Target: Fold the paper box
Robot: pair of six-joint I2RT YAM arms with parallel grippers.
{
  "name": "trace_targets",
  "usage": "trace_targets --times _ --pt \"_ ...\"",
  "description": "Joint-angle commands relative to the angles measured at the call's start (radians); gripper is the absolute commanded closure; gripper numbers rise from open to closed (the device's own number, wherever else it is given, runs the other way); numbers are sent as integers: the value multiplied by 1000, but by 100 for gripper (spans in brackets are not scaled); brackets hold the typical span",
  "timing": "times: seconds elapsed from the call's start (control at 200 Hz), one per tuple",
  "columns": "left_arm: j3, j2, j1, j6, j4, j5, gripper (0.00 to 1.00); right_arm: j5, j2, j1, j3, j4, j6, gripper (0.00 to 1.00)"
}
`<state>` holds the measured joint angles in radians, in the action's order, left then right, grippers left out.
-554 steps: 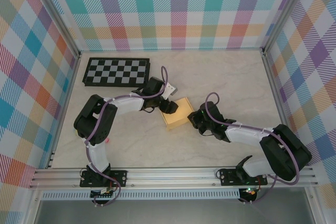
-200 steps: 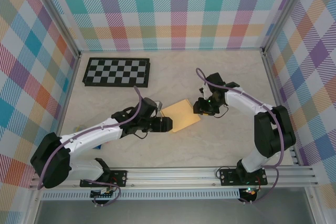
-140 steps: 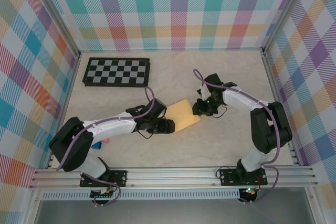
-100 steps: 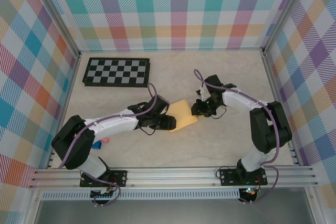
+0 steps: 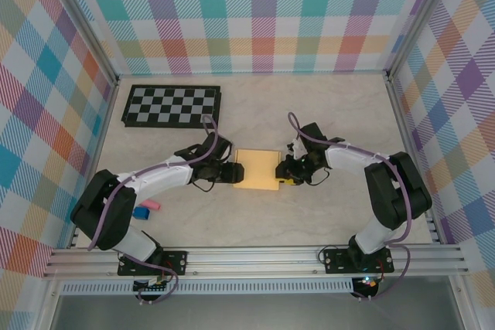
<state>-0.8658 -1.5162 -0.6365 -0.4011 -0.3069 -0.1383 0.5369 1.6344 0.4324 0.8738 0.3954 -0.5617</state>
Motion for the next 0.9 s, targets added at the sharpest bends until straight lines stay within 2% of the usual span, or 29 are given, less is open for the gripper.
trace_targets --times 0.0,0.225,0.33,0.705,0.765,0.895 --pt "-11 -47 26 71 75 -40 40 33 -18 5 -25 -71 -58 72" --pt "-131 -180 46 99 93 -133 40 -4 -1 5 2 -67 -49 73" --pt "-157 -199 56 93 91 -129 39 -21 29 4 36 -63 -42 73" --pt "-77 51 152 147 -71 -73 27 -93 -67 3 8 12 -46 64" --pt "-67 49 150 135 -67 -87 30 -91 -90 3 -6 9 -64 63" --pt "-42 14 144 101 -26 -121 43 -76 -116 5 -26 -11 -103 61"
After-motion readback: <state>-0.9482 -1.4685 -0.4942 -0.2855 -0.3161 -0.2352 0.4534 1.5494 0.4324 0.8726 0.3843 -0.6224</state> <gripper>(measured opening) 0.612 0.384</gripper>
